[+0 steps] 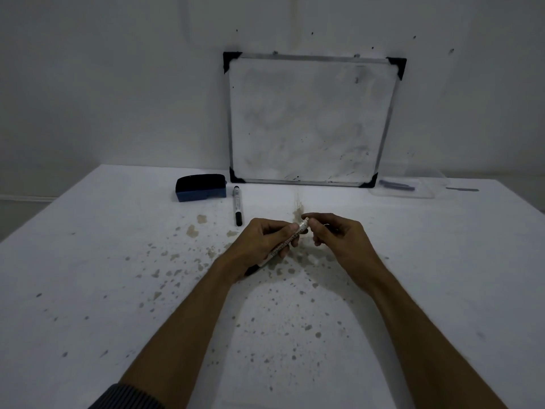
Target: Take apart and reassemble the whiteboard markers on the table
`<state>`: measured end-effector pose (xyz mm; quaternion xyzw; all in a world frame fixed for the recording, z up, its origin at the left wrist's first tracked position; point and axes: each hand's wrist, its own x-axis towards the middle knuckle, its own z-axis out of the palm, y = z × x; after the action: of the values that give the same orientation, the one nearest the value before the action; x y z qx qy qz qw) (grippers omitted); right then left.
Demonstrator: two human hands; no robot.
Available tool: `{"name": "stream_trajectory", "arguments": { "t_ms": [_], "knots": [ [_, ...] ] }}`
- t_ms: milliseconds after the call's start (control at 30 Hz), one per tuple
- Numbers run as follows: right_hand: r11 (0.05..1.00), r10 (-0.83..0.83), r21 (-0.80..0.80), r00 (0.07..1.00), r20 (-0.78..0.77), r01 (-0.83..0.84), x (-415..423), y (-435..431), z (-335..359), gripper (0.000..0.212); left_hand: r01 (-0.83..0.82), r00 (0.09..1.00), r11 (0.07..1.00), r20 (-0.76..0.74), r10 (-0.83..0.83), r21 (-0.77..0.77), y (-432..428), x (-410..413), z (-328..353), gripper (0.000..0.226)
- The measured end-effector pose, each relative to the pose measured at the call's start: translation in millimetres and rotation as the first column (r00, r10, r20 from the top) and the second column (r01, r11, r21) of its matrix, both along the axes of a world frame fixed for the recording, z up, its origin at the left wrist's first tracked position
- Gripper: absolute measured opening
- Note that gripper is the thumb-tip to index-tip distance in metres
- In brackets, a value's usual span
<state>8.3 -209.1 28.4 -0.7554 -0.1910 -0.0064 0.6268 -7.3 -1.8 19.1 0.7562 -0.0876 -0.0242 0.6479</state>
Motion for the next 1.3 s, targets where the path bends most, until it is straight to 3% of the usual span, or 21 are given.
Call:
{"name": "stream_trajectory", "arguments": {
  "t_ms": [200, 300, 400, 467, 567, 733, 967, 1033, 1100, 1167, 1233, 1300],
  "knots": [
    [1.000, 0.003, -0.026, 0.999, -0.045, -0.004, 2.5, -0.2, -2.9, 0.025, -0.035, 0.999, 0.999, 0.009, 0.035, 0.007, -2.7, -1.4, -0.9, 0.026],
    [0.991, -0.118, 0.061, 0.993, -0.001, 0.118, -1.7, 15.2, -4.5, 0.027, -0.096, 0.995, 0.995, -0.016, 0.096, -0.005, -9.6, -3.8, 11.6, 0.031],
    [0.960, -0.235, 0.152, 0.972, -0.008, 0.234, -11.9, 33.5, -1.1, 0.030, -0.176, 0.984, 0.962, -0.030, 0.174, -0.210, -5.6, -3.4, 31.7, 0.029],
    [0.971, -0.224, 0.092, 0.975, -0.002, 0.223, -17.2, 40.0, 3.7, 0.035, -0.255, 0.966, 0.905, -0.049, 0.254, -0.341, 4.6, -5.6, 43.9, 0.026],
    [0.991, -0.136, 0.002, 0.990, -0.025, 0.136, -31.0, 49.5, 11.3, 0.040, -0.331, 0.942, 0.872, -0.070, 0.328, -0.362, 17.6, -13.7, 49.8, 0.028],
    [0.987, -0.091, -0.140, 0.994, -0.057, 0.082, -47.8, 64.6, 10.4, 0.035, -0.366, 0.931, 0.906, -0.102, 0.352, -0.215, 26.0, -28.6, 50.1, 0.031],
    [0.998, 0.051, -0.021, 0.948, -0.314, -0.061, -51.0, 68.0, 21.5, 0.020, -0.321, 0.947, 0.947, -0.021, 0.321, 0.008, 44.5, -30.2, 52.3, 0.036],
    [0.996, 0.055, -0.052, 0.940, -0.337, -0.077, -44.8, 70.7, 23.7, 0.013, -0.412, 0.911, 0.899, 0.048, 0.409, 0.152, 53.7, -21.3, 45.8, 0.046],
    [0.992, -0.015, -0.127, 0.953, -0.302, -0.024, -29.1, 76.8, 26.6, 0.010, -0.576, 0.816, 0.750, 0.170, 0.553, 0.325, 70.6, -11.1, 35.8, 0.057],
    [0.984, -0.078, -0.178, 0.959, -0.271, 0.030, -5.9, 85.8, 28.3, 0.012, -0.660, 0.745, 0.645, 0.229, 0.626, 0.385, 90.9, -1.8, 21.0, 0.050],
    [0.976, -0.132, -0.207, 0.948, -0.289, 0.073, 20.4, 97.6, 28.6, 0.010, -0.647, 0.755, 0.665, 0.185, 0.630, 0.373, 105.2, 5.0, 5.0, 0.036],
    [0.958, -0.190, -0.265, 0.933, -0.305, 0.108, 46.6, 112.2, 26.3, 0.021, -0.618, 0.777, 0.683, 0.171, 0.606, 0.388, 110.6, 12.4, -4.3, 0.033]
  ]
}}
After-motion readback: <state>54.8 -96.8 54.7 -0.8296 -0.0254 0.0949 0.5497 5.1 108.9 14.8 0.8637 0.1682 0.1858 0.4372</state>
